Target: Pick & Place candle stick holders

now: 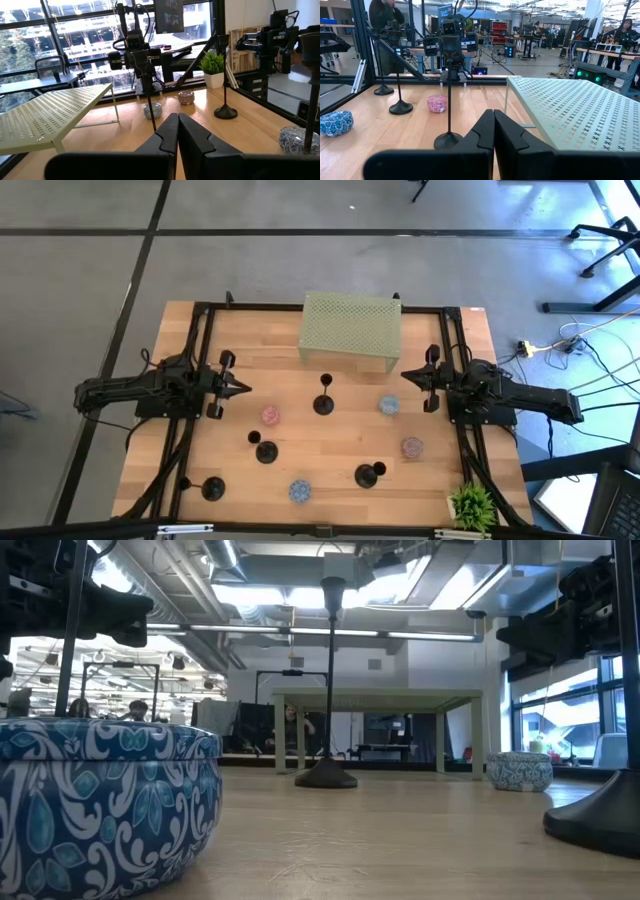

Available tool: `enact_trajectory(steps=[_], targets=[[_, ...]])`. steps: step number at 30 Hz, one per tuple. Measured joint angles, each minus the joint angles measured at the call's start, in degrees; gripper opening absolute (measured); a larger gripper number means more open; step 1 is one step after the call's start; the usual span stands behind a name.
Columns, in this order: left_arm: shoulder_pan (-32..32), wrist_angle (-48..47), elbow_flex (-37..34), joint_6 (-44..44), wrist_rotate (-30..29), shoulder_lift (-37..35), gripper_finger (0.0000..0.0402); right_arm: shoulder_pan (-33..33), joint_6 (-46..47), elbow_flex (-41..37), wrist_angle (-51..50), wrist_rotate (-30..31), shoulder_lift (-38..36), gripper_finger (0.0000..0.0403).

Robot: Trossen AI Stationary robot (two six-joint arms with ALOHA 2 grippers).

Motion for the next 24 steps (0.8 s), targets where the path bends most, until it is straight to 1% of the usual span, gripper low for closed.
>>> enact_trajectory(steps=[7,11,15,17,19,21,24], targets=[[0.02,0.11,0.0,-0.53,-0.1,0.0,0.0006,0.0,-0.01,-0.01,0.0,0.0,0.01,0.0003],[0.17,0.62,0.0,-1.95,-2.97,-0.02,0.0006,-0.01,0.0,0.0,0.0,0.0,0.01,0.0003],[0.17,0.87,0.0,-0.99,-3.2,-0.02,0.0006,-0.01,-0.01,-0.01,0.0,-0.01,-0.01,0.0003],[0.12,0.9,0.0,-2.72,-3.2,-0.02,0.0006,0.0,0.06,-0.01,0.39,-0.01,0.01,0.0003],[0.07,1.1,0.0,-6.97,-3.22,-0.02,0.0006,0.01,5.23,0.0,1.09,-1.49,0.01,0.0003],[0.17,2.07,0.0,-8.44,-3.36,-0.02,0.0006,0.03,9.95,-0.01,1.83,-3.46,0.01,0.0003],[0.28,3.45,0.0,-6.66,-3.35,-0.02,0.0006,0.03,10.14,-0.01,4.42,-2.58,0.01,0.0003]])
